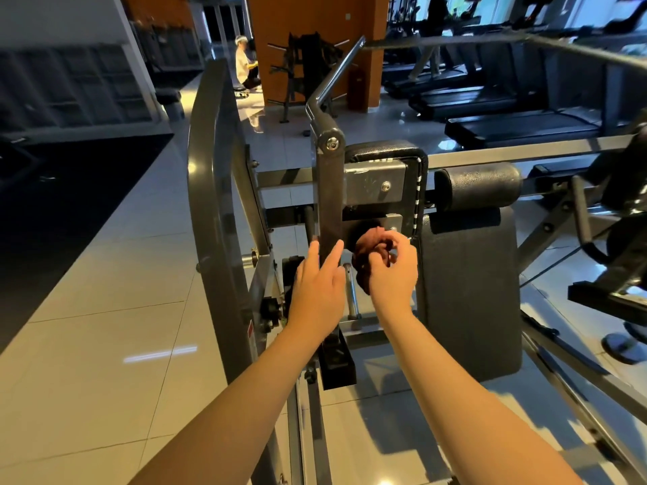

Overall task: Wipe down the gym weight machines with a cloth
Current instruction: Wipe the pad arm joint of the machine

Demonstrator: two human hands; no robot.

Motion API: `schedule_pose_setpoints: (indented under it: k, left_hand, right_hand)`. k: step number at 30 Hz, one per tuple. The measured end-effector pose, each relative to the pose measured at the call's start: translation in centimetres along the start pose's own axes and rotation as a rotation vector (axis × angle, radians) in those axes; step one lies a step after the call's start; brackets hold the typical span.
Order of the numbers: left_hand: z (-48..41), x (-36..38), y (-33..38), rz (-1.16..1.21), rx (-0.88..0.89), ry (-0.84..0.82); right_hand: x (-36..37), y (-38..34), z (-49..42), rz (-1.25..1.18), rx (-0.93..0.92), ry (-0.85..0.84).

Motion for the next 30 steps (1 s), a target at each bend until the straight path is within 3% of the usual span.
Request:
schedule_pose_setpoints:
  k: [3, 9, 13, 17, 23, 30]
  left_hand:
    - [-0.9, -0.2, 0.2, -0.021, 0.003, 0.045]
    - [-1.1, -0.1, 0.0, -0.002, 0.003, 0.057]
    - [-0.9, -0.4, 0.5, 0.024, 0.008, 0.081]
    - [-0.8, -2.3, 1.8, 0.154, 0.015, 0.151]
    - [-1.9, -5.0, 5.3, 0.160, 0.147, 0.203]
    - [-3.2, -5.8, 6.6, 0.123, 0.165, 0.218]
  right_hand:
    - [1.1, -1.7, -0.3, 0.018, -0.050, 0.012]
    - [2.2, -1.8, -0.7, 0.133, -0.087, -0.164]
    - [-0.1, -1.0, -1.4, 0.033, 0.023, -0.068]
    - [2.1, -2.1, 0.2, 0.068, -0.014, -0.236]
    - [-1.6, -9.6, -0.9, -0.030, -0.268, 0.055]
    - [0.7, -11.5, -2.0, 0.132, -0.300, 0.041]
Point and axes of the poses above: each hand's wrist, its own z-axis away from the middle knuckle, its own x-axis out of the palm, y = z × x, the point moved 9 cm from there along -z, towards the middle knuckle, and after that the axes turned 5 degrees about z, right-handed, at the moved point
